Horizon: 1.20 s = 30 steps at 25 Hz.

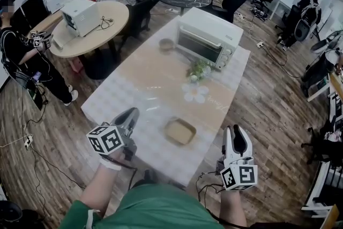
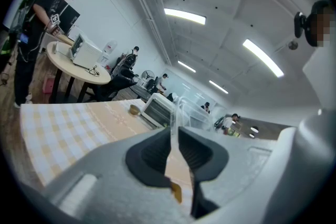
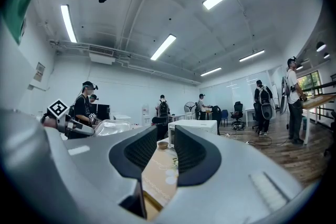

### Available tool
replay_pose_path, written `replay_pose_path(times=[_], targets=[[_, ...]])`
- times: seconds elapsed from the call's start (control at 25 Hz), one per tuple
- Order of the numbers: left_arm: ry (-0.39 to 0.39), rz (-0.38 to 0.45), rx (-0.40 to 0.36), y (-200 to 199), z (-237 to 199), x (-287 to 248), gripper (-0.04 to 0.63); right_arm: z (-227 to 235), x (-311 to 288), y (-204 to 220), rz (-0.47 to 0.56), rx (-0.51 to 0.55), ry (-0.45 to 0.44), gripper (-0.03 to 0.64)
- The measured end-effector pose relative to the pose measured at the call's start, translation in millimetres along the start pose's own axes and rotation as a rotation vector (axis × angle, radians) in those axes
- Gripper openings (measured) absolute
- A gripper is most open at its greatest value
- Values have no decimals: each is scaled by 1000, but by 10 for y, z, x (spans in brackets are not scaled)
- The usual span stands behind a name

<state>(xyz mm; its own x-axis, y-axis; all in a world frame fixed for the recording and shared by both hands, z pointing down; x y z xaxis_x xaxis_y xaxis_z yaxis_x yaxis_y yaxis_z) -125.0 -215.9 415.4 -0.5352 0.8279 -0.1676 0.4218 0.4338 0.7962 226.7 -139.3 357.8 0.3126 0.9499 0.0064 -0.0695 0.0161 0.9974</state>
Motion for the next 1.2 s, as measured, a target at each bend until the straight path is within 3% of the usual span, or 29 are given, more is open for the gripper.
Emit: replay_pose_path(times=[1.2], targets=[[6, -20, 12, 143, 75, -51, 41, 100, 80, 13, 2, 2, -6, 95]])
Point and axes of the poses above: the fingertips, and each gripper's own axes: x backward along the fingers, z to its right, y out of its underside, the point moved 4 cm from there along x, backward along the fingers, and after that the axes turned 2 degrees about -y, right-handed, at the moved point
